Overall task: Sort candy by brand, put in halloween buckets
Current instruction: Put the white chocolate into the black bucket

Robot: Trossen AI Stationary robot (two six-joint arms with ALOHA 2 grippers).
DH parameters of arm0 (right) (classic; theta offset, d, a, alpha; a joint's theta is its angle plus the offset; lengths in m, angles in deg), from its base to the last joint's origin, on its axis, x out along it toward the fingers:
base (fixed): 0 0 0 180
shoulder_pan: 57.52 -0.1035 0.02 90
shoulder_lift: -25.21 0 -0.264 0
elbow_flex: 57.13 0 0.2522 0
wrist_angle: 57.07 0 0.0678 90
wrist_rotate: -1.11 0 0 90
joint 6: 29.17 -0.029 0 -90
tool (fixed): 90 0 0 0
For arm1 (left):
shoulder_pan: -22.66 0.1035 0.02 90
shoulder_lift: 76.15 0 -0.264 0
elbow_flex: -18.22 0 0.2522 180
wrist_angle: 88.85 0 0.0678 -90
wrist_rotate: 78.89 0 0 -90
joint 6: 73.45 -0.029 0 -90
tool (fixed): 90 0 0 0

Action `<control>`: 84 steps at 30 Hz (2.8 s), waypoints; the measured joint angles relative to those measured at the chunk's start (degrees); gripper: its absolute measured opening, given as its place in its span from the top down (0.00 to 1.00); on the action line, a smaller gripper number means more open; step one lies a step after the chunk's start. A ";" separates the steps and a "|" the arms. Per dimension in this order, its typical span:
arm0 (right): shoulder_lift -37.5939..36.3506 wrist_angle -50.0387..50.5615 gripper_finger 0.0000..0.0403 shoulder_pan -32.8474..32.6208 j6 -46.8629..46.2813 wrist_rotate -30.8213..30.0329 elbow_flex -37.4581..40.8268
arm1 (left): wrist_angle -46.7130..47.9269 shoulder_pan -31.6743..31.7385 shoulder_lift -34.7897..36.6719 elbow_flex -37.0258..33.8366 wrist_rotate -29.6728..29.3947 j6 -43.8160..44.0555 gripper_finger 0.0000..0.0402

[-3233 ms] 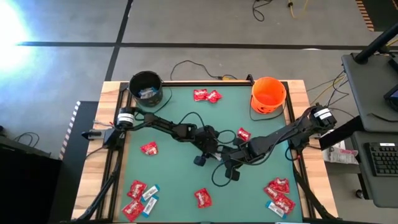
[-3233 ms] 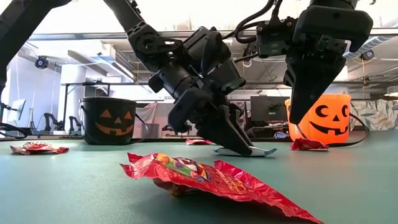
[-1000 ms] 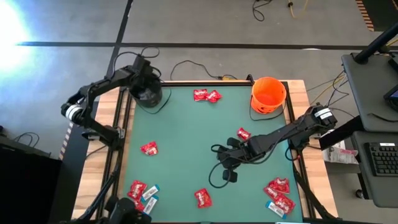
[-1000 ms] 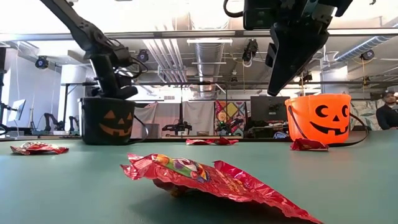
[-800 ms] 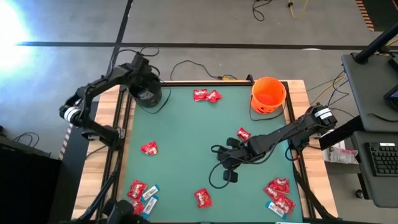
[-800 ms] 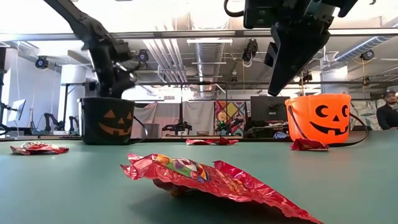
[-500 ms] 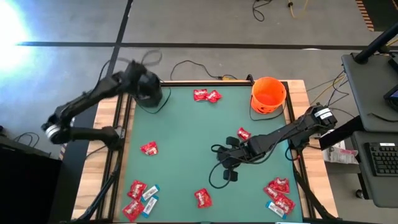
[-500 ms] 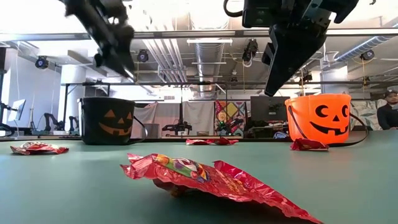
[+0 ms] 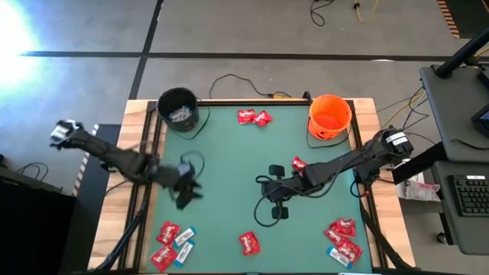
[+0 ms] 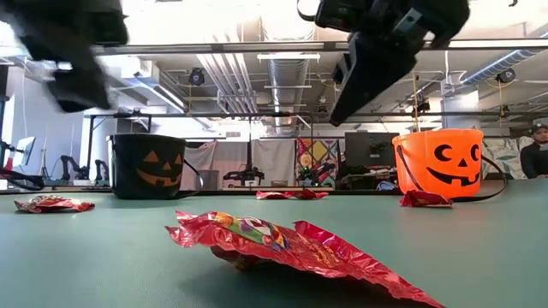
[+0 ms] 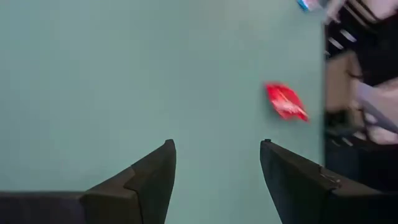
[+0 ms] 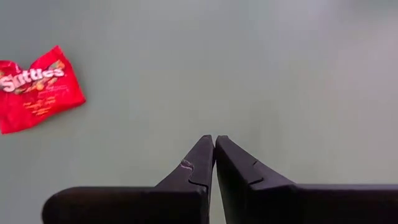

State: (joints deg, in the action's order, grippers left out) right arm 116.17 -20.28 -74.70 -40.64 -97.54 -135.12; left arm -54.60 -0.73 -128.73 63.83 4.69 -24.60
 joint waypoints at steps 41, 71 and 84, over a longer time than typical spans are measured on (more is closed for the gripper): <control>0.02 -13.78 0.97 1.85 2.00 -5.73 2.27 | 19.34 -23.53 -51.33 27.69 -17.00 22.96 0.59; 0.00 -7.37 0.97 -4.29 -4.57 -6.42 2.38 | -35.59 -13.06 -45.38 5.04 -36.36 -3.76 0.62; 0.00 -6.96 0.97 -4.03 -5.15 -7.01 2.49 | -32.40 -12.88 -55.48 9.68 -43.19 -0.28 0.39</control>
State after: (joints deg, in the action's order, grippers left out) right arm 116.17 -27.24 -78.73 -45.79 -104.55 -132.63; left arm -87.01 -13.61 -184.20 73.51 -38.50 -24.89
